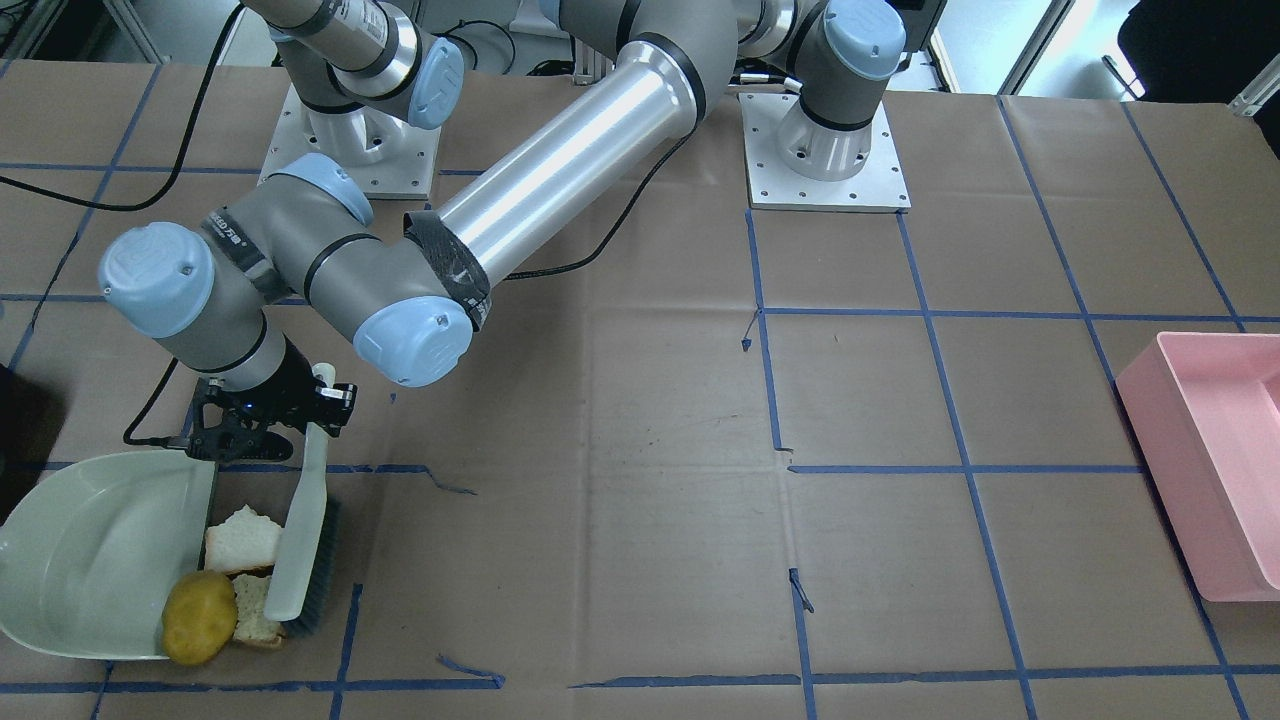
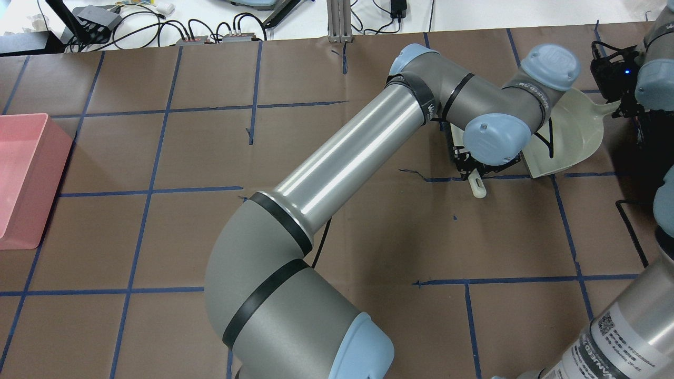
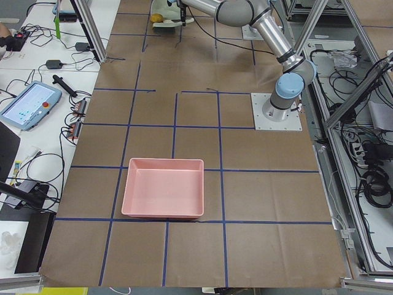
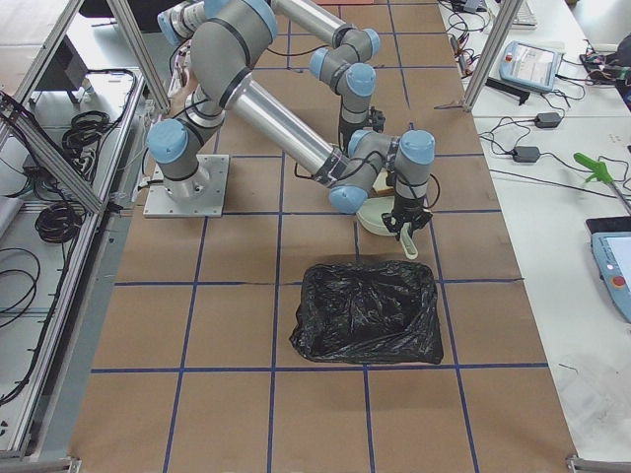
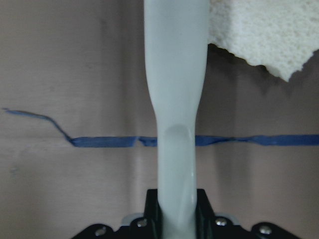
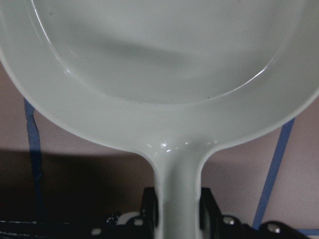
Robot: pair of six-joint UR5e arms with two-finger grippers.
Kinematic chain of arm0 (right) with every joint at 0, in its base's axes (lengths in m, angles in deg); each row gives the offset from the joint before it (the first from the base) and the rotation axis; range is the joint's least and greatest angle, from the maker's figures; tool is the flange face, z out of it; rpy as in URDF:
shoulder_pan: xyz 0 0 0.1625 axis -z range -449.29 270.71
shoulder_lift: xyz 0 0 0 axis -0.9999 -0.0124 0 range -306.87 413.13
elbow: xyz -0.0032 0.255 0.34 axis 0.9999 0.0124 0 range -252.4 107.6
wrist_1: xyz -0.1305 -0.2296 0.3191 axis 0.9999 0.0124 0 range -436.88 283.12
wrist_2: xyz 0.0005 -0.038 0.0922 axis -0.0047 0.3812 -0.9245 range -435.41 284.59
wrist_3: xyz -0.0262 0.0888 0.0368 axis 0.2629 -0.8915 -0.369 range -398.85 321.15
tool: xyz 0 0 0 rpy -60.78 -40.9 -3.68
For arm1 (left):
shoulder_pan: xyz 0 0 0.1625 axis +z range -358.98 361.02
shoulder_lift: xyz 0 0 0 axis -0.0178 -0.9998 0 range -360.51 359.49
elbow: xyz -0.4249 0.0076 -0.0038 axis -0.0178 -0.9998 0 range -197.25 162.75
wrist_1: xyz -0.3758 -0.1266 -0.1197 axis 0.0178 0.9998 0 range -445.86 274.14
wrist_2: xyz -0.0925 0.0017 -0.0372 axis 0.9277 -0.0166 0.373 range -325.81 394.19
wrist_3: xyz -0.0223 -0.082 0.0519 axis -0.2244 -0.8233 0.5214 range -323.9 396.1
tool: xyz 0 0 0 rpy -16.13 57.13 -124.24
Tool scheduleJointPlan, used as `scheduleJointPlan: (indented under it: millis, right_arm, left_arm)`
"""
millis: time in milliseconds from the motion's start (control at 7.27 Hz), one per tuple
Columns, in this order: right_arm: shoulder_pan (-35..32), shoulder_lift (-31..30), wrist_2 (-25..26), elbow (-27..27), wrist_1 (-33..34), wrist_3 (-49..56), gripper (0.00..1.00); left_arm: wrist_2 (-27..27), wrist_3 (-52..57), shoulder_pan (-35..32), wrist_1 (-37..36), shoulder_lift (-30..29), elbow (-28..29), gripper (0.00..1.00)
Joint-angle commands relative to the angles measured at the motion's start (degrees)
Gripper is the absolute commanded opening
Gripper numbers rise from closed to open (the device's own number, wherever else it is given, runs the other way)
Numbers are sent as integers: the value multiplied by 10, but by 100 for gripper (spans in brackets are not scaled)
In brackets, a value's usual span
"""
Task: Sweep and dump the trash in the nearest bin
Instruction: 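Sweep the bread and potato with the brush toward the dustpan, then push the trash into the dustpan with the left gripper's brush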
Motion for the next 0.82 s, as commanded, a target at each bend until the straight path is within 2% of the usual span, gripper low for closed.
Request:
scheduleJointPlan:
  millis: [0, 412, 687]
  right_arm:
    - [0, 1, 0, -1, 0, -6, 0]
    - [0, 1, 0, -1, -1, -6, 0]
    - [0, 1, 0, -1, -3, -6, 0]
  left_arm:
    - [64, 2, -9, -23, -20, 29, 5]
    - [158, 4, -23, -80, -23, 32, 5]
    - [188, 4, -23, -105, -26, 33, 4]
